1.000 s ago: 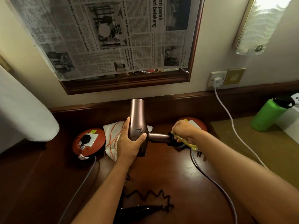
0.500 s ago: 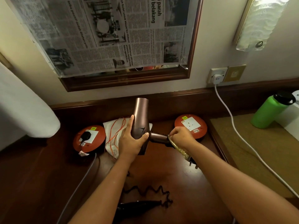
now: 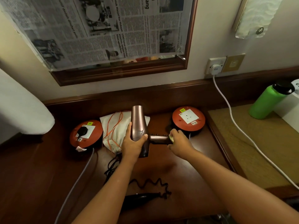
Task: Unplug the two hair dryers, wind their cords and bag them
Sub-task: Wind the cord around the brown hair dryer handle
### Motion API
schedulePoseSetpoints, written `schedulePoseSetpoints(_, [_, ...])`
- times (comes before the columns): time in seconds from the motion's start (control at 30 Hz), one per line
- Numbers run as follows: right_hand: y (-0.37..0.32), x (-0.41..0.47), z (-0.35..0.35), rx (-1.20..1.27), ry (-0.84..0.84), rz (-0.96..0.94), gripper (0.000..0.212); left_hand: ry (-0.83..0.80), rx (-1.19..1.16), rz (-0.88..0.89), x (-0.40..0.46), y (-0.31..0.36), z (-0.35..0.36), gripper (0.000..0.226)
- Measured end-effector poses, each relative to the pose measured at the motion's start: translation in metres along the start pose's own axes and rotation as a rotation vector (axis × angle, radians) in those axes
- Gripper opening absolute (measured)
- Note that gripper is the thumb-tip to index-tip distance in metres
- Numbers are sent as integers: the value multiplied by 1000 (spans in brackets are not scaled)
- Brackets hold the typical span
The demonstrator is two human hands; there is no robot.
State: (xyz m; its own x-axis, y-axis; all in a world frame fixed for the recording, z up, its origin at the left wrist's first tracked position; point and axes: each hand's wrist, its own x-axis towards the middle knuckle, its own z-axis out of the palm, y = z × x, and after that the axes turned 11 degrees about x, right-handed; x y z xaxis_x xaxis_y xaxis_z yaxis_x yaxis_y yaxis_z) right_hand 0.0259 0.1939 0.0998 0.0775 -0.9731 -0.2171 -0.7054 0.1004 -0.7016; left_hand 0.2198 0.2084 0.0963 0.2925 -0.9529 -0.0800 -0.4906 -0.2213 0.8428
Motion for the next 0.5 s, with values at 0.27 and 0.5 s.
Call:
schedulePoseSetpoints(0.27, [44,-14,50,-185,15,53,43,-122,-126,-230,-6,-51,39,89])
schedulePoseSetpoints(0.5, [78,-28,75,-101,-48,109,57,-203,-61,-316,-10,-86,60,85])
